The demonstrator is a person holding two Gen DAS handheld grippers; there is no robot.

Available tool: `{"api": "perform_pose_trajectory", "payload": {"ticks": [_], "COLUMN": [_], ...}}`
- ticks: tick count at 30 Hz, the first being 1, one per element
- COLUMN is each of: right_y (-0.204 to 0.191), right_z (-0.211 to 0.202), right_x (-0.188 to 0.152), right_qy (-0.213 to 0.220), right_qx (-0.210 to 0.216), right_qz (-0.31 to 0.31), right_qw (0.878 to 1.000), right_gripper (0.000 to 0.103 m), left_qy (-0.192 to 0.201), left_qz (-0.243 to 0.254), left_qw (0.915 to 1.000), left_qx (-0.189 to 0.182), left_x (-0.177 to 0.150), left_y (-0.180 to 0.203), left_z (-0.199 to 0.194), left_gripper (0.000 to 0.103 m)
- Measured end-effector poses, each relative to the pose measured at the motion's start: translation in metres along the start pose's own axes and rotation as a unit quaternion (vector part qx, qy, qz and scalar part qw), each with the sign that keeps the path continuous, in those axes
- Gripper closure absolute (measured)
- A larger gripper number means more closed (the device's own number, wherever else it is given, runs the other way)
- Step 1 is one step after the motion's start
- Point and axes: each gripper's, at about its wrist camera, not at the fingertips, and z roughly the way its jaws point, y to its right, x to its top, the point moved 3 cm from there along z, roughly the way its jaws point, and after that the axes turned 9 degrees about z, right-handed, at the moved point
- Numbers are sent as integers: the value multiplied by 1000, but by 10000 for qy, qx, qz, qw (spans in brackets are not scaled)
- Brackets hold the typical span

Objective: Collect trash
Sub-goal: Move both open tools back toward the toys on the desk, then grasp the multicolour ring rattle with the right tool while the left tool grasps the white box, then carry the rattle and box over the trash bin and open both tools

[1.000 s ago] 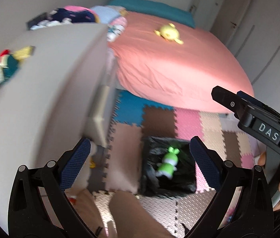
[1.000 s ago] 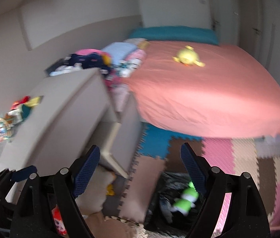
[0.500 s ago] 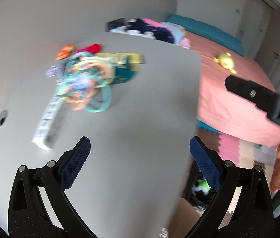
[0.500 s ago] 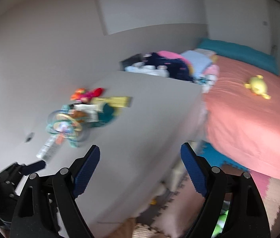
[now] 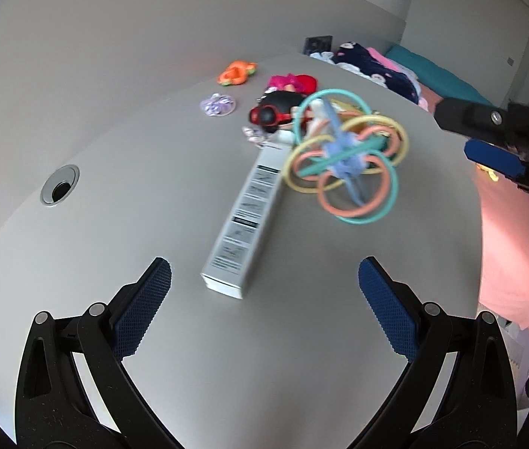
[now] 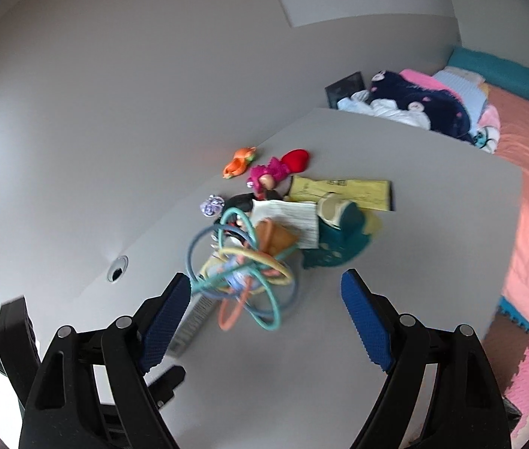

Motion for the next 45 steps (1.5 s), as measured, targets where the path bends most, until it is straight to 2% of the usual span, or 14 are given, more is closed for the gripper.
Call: {"api": "perform_pose_trajectory", "payload": {"ticks": [4,8,11,14,17,19,20,29,32,35,36,37,40,45], "right_y": [0,-3,-1,-2,-4,-5,-5,-23,-31,-31,-30,-29,-25,-14], "right_z": [19,35,50,68,88,95,94,65,51,38,33,31,19,-2], "right_x": [4,7,11,13,5,0,-1,0,7,13,15,17,15,14], "right_qy": [-414,-437,-559,-746,-1055,-1099,-1041,-715,-561,-398,-350,-322,-213,-55], "right_qx": [248,50,186,141,130,36,-9,342,460,489,497,507,519,505], "right_qz": [287,-12,258,475,576,527,465,67,29,56,86,105,138,244], "right_qw": [9984,9990,9979,9960,9927,9925,9935,9968,9974,9980,9981,9981,9983,9984], "right_gripper": [33,34,33,22,22,36,50,53,53,53,53,53,53,53], "left_qy": [12,3,-35,-106,-196,-255,-288,-402,-347,-234,-223,-213,-86,176], "left_qz": [-156,-174,-131,-88,-77,-94,-111,-51,40,142,125,87,-32,119], "left_qw": [9999,9998,9999,9999,9998,9996,9995,9992,9992,9991,9991,9992,9997,9996], "left_qx": [-70,-84,-80,-65,-71,-94,-113,20,206,314,334,322,205,168], "left_x": [4,6,11,17,19,20,21,21,20,22,22,21,17,17], "left_y": [-13,-18,-16,-15,-15,-16,-17,-21,-22,-23,-24,-25,-27,-9], "left_z": [4,8,14,26,38,46,50,67,70,67,67,66,56,25], "left_gripper": [6,6,6,6,6,6,6,6,22,62,72,76,76,76]}}
